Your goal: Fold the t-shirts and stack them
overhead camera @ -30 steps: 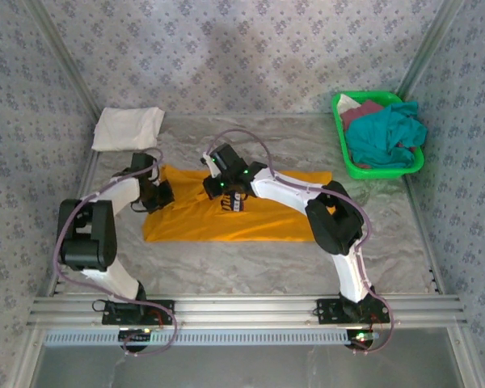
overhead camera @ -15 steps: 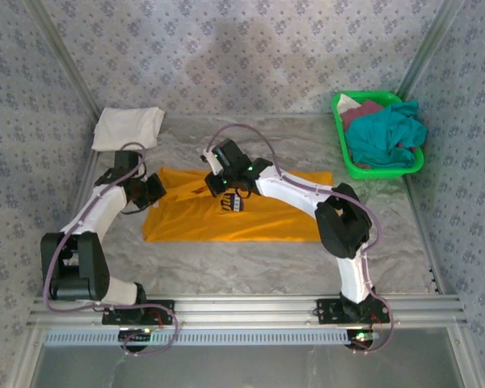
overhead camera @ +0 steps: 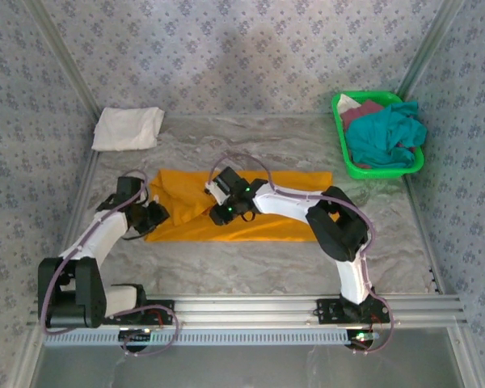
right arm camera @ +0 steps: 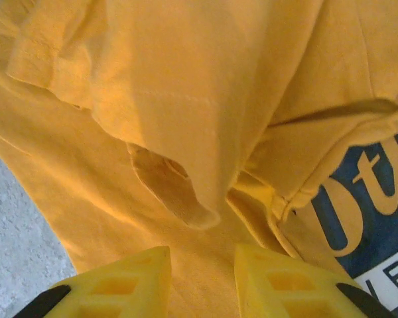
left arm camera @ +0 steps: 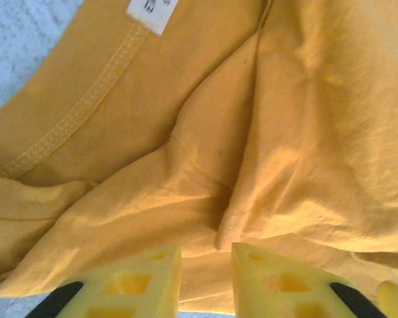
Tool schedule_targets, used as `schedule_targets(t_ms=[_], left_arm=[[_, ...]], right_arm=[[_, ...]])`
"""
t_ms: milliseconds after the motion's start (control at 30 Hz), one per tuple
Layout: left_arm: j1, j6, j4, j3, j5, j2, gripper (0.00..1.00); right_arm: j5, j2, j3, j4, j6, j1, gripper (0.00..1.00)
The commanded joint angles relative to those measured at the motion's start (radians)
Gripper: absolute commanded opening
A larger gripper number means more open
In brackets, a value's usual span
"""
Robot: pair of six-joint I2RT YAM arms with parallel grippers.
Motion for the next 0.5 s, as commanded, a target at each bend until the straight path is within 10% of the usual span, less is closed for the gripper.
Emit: schedule_targets(t_ms=[0, 200, 467], left_arm=[[-0.026, 0.086, 0.052, 0.12, 0.042, 0.05, 0.34], [-0.271, 0.304, 0.0, 0.177, -0.212, 0.123, 0.33], [-0.32, 0.367, 0.036, 0.156, -0.352, 0.211, 0.4]], right_arm=[[-0.048, -0.059, 0.007, 0.032, 0.025, -0.038, 0.33], [-0.096, -0.097, -0.006, 0.128, 0.098, -0.087, 0.33], [-0.135, -0.143, -0.094, 0.263, 0.201, -0.149, 0.32]])
